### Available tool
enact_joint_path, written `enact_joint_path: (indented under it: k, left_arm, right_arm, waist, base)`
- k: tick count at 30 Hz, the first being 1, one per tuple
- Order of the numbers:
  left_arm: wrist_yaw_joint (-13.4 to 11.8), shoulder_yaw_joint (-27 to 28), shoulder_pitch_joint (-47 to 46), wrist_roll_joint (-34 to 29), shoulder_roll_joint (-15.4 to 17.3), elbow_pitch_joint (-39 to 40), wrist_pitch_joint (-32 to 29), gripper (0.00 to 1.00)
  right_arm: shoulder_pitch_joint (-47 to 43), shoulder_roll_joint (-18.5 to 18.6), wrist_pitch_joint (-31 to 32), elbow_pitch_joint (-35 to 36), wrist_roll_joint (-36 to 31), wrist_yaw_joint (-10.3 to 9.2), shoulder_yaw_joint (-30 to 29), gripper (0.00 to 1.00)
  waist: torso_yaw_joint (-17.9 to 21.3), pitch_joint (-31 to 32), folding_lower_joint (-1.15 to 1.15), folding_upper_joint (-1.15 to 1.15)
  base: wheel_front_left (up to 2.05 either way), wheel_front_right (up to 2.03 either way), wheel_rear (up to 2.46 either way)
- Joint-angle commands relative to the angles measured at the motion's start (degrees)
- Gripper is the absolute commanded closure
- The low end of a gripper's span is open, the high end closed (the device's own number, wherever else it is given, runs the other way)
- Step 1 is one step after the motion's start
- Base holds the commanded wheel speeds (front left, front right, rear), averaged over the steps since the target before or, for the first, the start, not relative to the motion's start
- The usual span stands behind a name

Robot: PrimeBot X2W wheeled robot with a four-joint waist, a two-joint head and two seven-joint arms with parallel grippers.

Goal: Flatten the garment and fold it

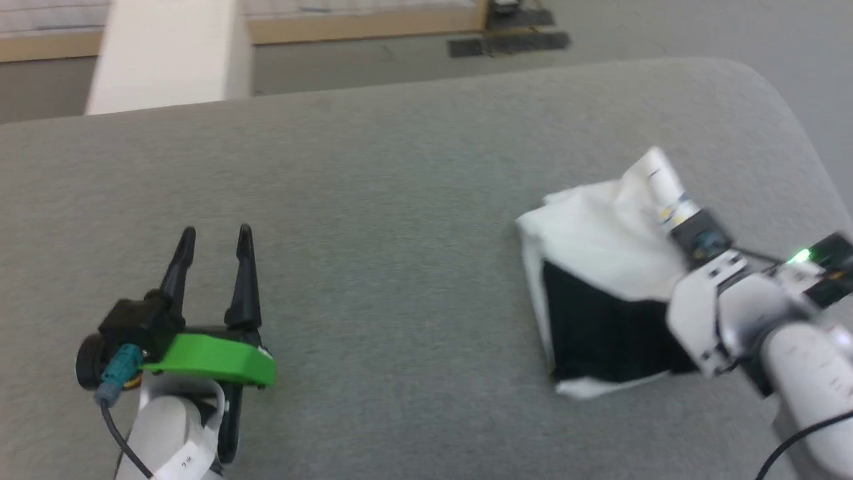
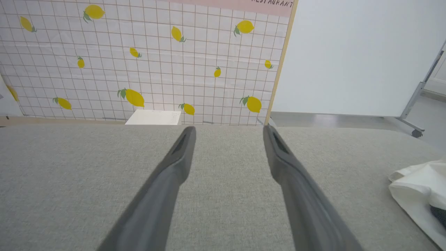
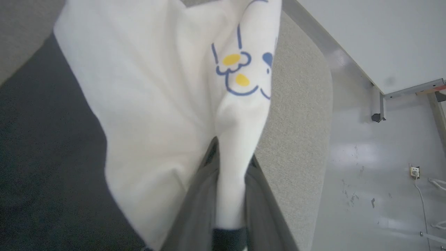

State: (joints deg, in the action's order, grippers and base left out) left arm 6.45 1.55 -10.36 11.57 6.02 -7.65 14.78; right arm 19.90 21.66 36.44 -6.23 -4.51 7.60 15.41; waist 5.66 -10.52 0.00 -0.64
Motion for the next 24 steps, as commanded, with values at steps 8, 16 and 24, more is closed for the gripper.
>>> enact_joint_path:
  k: [8,16,24]
  left_arm:
    - [0.3,-0.2,-5.6,-1.9,2.7,2.6,0.2,0.0]
    - [0.5,-1.0,-8.7,-2.6,5.6,4.2,-1.2,0.0]
    - [0.5,-1.4,-9.3,-2.3,6.7,4.6,-1.9,0.0]
  right_arm:
    - [8.7,3.4,-5.2,-6.5,-3.1,-0.11,-6.5,1.0]
    - [14.7,0.6,-11.7,-14.0,-8.8,-0.11,-16.4,1.0]
    - [19.6,-3.4,-17.8,-20.1,-15.0,-0.11,-25.2,0.52]
  waist:
    - [11.0,-14.2,0.0,0.64]
    - [10.6,-20.3,0.0,0.64]
    - [8.7,-21.6,0.0,0.64]
  base:
    - [0.0,0.0,0.0]
    - [0.0,0.0,0.0]
    - [0.0,0.0,0.0]
